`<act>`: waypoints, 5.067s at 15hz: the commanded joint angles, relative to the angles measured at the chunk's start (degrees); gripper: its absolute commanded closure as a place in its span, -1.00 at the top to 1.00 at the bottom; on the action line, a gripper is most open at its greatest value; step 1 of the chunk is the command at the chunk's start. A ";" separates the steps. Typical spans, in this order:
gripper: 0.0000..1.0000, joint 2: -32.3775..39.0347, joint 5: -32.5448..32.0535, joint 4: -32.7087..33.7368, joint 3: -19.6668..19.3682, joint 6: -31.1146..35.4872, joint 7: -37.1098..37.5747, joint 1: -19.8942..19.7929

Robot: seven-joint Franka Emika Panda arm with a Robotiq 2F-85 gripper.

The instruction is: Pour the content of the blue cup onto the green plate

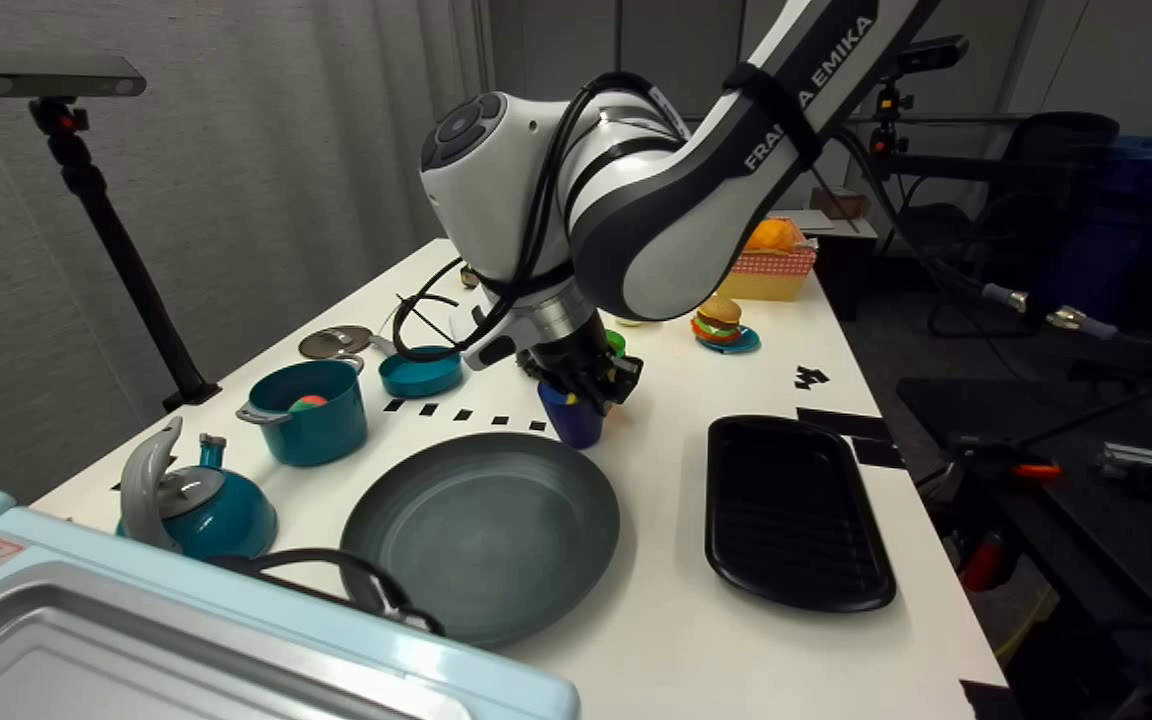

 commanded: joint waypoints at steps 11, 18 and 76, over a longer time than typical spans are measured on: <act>-0.96 0.07 -0.57 0.08 -0.30 0.34 0.02 0.23; -0.96 0.16 -2.32 0.05 -0.80 1.47 -0.11 0.57; -0.96 1.69 -62.93 1.51 -6.06 11.88 31.37 2.39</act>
